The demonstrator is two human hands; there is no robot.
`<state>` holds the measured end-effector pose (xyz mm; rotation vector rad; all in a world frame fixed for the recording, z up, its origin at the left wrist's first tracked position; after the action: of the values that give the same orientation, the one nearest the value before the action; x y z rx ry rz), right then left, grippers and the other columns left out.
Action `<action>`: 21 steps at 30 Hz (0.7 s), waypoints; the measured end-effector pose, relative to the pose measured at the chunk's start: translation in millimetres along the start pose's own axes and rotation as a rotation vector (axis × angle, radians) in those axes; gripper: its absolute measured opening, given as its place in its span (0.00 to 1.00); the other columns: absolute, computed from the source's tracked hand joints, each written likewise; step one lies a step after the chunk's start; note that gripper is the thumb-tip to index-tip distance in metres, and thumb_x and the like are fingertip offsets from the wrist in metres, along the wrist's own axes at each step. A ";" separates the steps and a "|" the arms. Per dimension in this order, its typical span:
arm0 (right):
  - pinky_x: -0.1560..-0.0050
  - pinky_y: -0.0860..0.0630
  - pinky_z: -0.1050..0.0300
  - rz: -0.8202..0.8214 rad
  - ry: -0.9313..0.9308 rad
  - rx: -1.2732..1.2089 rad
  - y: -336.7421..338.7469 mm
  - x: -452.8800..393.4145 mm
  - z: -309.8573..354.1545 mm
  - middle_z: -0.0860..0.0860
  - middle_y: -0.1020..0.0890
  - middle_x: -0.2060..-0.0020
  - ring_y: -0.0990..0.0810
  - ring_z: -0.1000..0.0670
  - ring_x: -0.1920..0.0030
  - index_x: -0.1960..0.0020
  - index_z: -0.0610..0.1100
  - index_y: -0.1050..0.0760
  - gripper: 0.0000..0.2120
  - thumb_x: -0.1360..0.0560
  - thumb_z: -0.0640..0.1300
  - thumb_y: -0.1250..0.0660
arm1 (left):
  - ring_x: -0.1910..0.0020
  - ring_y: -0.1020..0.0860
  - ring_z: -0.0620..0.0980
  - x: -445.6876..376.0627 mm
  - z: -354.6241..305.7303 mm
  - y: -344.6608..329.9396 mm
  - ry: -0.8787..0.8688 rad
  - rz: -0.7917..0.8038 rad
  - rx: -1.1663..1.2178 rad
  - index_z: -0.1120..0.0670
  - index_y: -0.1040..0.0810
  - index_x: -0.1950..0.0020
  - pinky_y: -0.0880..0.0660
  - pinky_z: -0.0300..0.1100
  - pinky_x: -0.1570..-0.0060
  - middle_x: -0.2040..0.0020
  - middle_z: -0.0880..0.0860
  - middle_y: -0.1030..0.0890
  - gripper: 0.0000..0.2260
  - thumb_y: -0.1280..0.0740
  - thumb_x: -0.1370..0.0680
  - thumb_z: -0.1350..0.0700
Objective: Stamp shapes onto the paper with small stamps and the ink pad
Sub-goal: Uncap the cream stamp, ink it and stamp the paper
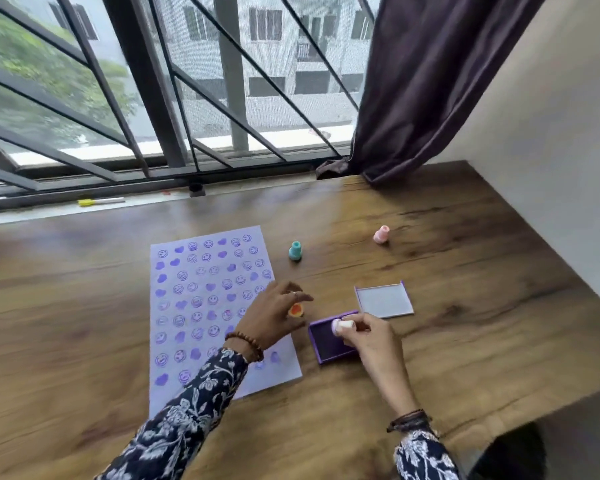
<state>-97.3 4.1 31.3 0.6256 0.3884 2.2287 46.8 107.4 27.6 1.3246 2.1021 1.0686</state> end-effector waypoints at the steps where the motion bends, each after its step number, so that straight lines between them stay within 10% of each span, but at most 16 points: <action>1: 0.59 0.25 0.52 -0.010 0.046 0.114 -0.8 2.3 5.3 0.46 0.17 0.65 0.20 0.46 0.61 0.65 0.48 0.21 0.03 0.33 0.43 0.28 | 0.43 0.29 0.56 2.0 -1.5 -1.0 -0.031 -0.003 -0.007 0.51 0.25 0.41 0.31 0.48 0.43 0.41 0.55 0.25 0.19 0.34 0.30 0.47; 6: 0.56 0.27 0.51 -0.028 0.254 0.466 9.0 16.7 59.5 0.45 0.19 0.57 0.22 0.44 0.55 0.57 0.42 0.22 0.05 0.29 0.42 0.35 | 0.28 0.48 0.53 15.0 3.7 -28.4 0.039 0.168 -0.133 0.40 0.40 0.31 0.49 0.53 0.31 0.27 0.48 0.43 0.42 0.44 0.44 0.28; 12: 0.64 0.34 0.59 -0.262 0.544 0.514 56.3 44.1 145.1 0.50 0.21 0.62 0.24 0.48 0.63 0.59 0.45 0.21 0.04 0.27 0.42 0.35 | 0.28 0.58 0.46 21.2 1.5 -40.0 0.022 0.061 -0.164 0.39 0.38 0.34 0.57 0.54 0.30 0.26 0.48 0.44 0.38 0.43 0.43 0.27; 21: 0.53 0.29 0.51 0.004 0.294 0.752 -22.1 19.6 24.4 0.42 0.21 0.51 0.23 0.42 0.49 0.54 0.39 0.24 0.07 0.25 0.37 0.40 | 0.30 0.61 0.43 23.2 5.1 -48.6 0.016 0.082 -0.126 0.37 0.41 0.34 0.65 0.50 0.31 0.25 0.49 0.47 0.37 0.44 0.42 0.29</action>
<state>-82.0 35.2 47.6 0.6630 1.4089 2.1468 12.9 118.2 -13.1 1.3544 1.9717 1.2283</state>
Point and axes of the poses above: each hand's wrist, its own x-axis away from the middle knuckle, its own y-axis out of the back of the hand, z = x × y, the point moved 6 cm from there along -x, towards the middle knuckle
